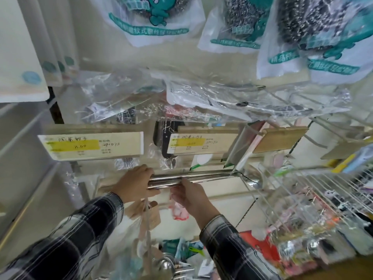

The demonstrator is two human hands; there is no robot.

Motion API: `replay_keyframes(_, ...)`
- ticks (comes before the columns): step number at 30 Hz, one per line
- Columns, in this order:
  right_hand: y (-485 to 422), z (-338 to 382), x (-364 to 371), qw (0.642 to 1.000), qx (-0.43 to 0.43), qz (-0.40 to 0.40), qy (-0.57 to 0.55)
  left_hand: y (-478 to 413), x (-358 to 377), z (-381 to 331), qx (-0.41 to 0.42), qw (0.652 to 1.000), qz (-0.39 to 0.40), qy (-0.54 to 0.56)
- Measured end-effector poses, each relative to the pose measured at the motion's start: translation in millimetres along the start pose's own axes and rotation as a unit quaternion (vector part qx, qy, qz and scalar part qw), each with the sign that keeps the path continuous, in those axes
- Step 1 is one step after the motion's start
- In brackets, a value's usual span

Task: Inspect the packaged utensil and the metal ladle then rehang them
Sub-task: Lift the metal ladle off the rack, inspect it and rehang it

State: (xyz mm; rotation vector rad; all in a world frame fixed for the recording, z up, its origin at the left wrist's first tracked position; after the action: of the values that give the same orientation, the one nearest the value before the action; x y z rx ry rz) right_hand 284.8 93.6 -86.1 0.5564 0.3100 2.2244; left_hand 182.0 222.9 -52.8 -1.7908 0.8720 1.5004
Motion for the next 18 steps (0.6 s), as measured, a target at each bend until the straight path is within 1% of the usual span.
replay_keyframes(3,-1,-2,1,1.000,0.005,-0.013,-0.003,-4,-3,-6,0.002,1.000,0.025,-0.005)
replay_keyframes(8,-1,-4,0,0.999,0.027,-0.014,-0.013,-6,-12,-17,0.013,0.999,0.036,-0.034)
replay_keyframes(14,3,-2,-1,1.000,0.023,0.001,-0.003,1,-19,-17,0.018,1.000,-0.006,-0.023)
replay_keyframes(18,6,-4,-1,1.000,0.014,-0.009,-0.025,5,-26,-21,0.033,0.999,-0.012,-0.039)
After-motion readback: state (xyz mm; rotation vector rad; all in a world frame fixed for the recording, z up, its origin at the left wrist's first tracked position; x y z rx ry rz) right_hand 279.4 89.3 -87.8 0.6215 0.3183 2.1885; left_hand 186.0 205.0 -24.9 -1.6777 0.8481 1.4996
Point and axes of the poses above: each hand's wrist, its own y-axis away from the middle knuckle, its own x-axis out of the palm, z = x × y, the point moved 6 cm from there along -y, towards the middle knuckle, and after that the axes turned 8 degrees about -x, right-handed, at the moved point
